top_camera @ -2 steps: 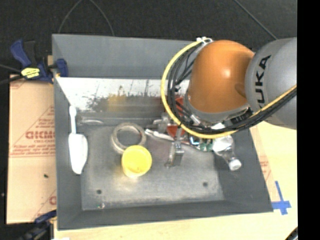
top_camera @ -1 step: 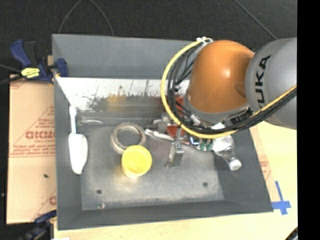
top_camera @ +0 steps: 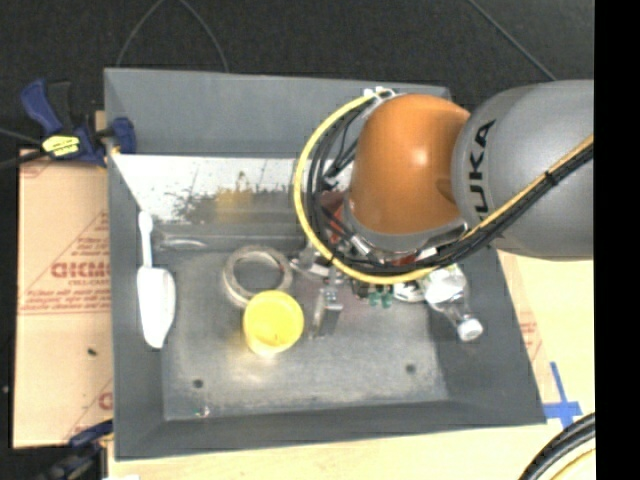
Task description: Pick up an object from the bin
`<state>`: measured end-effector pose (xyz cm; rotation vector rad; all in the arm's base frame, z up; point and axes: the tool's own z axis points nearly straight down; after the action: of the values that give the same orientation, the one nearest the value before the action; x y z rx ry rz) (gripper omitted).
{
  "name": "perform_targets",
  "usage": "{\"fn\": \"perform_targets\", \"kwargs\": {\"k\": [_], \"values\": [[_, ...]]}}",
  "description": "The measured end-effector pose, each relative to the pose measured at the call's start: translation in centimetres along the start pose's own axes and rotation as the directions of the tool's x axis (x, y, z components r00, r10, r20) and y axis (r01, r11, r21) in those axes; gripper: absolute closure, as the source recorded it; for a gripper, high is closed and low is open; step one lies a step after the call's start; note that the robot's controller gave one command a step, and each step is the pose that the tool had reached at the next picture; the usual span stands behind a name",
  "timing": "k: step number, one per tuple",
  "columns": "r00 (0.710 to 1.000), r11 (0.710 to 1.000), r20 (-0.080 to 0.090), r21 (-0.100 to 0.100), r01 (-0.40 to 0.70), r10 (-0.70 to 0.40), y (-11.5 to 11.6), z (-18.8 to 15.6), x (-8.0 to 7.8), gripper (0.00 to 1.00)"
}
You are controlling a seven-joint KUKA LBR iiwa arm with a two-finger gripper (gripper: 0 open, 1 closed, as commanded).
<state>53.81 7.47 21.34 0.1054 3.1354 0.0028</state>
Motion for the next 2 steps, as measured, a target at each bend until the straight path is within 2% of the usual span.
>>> {"fn": "perform_targets", "kwargs": {"k": [1, 2], "values": [[1.000, 1.000, 0.005, 0.002, 0.002, -0.002, -1.9, 0.2, -1.3, 0.00], [1.000, 1.000, 0.003, 0.000, -0.014, 0.014, -0.7, 0.4, -0.7, 0.00]]}}
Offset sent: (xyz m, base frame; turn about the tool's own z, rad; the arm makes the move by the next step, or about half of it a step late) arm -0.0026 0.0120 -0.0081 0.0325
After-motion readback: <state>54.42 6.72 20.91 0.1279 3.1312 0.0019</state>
